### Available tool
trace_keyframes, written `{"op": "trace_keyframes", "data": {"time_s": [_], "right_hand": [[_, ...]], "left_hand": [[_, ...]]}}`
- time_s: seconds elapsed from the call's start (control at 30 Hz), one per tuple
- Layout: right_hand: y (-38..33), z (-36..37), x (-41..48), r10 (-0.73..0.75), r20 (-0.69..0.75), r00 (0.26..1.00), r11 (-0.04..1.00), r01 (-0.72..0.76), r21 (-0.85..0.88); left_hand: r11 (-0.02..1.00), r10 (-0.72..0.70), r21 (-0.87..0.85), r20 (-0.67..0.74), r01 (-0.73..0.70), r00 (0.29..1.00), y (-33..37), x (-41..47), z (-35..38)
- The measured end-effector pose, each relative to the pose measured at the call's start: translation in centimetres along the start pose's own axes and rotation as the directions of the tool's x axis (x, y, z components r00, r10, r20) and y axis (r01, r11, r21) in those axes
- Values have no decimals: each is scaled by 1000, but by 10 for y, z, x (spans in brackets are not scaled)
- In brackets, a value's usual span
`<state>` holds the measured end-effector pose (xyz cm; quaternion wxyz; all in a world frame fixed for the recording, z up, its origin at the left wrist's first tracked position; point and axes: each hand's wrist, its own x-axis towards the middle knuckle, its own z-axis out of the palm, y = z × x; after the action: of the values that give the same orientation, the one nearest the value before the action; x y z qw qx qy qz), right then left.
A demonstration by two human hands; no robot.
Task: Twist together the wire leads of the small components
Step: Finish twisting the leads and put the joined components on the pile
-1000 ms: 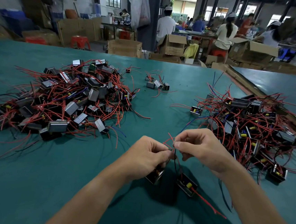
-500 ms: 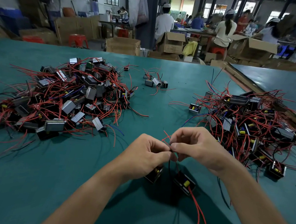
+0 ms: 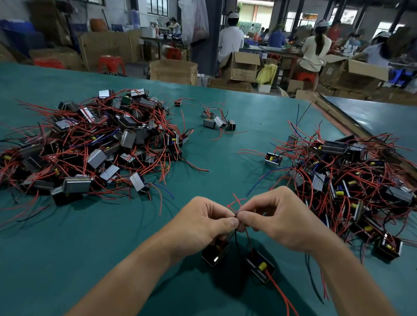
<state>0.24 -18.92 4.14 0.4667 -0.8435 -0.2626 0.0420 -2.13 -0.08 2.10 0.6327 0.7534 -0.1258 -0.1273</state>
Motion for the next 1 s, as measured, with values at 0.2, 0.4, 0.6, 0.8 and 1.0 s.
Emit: {"op": "trace_keyframes", "data": {"time_s": [0.2,0.4,0.6,0.8,1.0], "right_hand": [[0,6,0,9,0,1000,988,-9,-156],[0,9,3,120,30,992,991,-118,-66],[4,0,0,86,6,996,990,-86,109],[2,-2,0,-28,46,999,993,23,120],[3,-3,-1,-70,94,993,984,53,169]], "left_hand": [[915,127,390,-41,-101,991,-4,-2,0],[737,365,631,-70,-243,928,-5,-3,5],[981,4,195,-67,10,998,-2,2,2],[996,-85,2,61,85,995,2,0,-4],[995,-99,8,152,99,983,4,-4,-7]]}}
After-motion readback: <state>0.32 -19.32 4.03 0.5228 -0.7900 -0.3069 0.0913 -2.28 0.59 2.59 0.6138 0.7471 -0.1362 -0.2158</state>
